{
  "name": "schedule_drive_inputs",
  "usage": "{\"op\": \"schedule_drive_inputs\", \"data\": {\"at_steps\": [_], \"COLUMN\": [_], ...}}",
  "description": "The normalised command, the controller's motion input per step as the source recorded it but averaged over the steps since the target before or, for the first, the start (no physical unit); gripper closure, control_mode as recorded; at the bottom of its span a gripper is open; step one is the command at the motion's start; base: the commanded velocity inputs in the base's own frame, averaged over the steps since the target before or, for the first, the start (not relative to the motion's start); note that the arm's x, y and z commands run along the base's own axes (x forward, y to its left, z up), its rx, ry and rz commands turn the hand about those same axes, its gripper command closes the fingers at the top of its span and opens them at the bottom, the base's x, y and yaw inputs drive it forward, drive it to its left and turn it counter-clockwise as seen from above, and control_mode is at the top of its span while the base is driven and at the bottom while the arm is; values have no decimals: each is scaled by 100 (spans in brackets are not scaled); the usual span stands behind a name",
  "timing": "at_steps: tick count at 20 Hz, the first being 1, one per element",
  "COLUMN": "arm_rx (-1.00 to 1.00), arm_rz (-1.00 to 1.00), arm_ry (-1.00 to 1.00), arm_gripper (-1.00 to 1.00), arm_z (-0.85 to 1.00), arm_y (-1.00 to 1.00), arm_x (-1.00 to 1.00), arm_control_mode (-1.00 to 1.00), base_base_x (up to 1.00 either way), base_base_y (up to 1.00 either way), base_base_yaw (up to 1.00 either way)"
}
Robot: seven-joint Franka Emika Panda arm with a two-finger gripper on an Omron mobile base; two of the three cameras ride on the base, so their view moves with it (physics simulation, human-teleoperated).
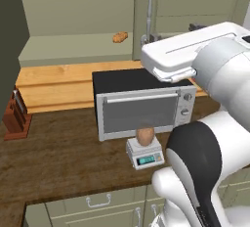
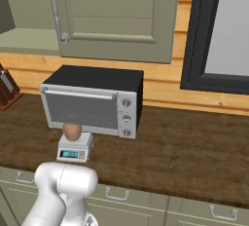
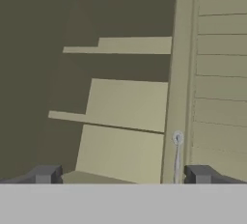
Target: Pick the honey bottle and place it on the digital scale for weighing, and close the cabinet.
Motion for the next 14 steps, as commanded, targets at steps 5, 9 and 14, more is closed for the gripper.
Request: {"op": "schedule_drive_inputs", "data": {"at_steps": [5, 9, 14], "arm_rx": [0, 0, 0], "arm_rz": [5, 12, 13], "arm_ry": [-7, -8, -6], "arm_gripper": [-100, -100, -100], "arm_z": [0, 0, 0], "arm_y": [10, 17, 46], "arm_x": [-61, -64, -30], "arm_control_mode": [-100, -100, -100], "base_base_x": [0, 0, 0], "base_base_y": [0, 0, 0], "base_base_yaw": [0, 0, 0]}}
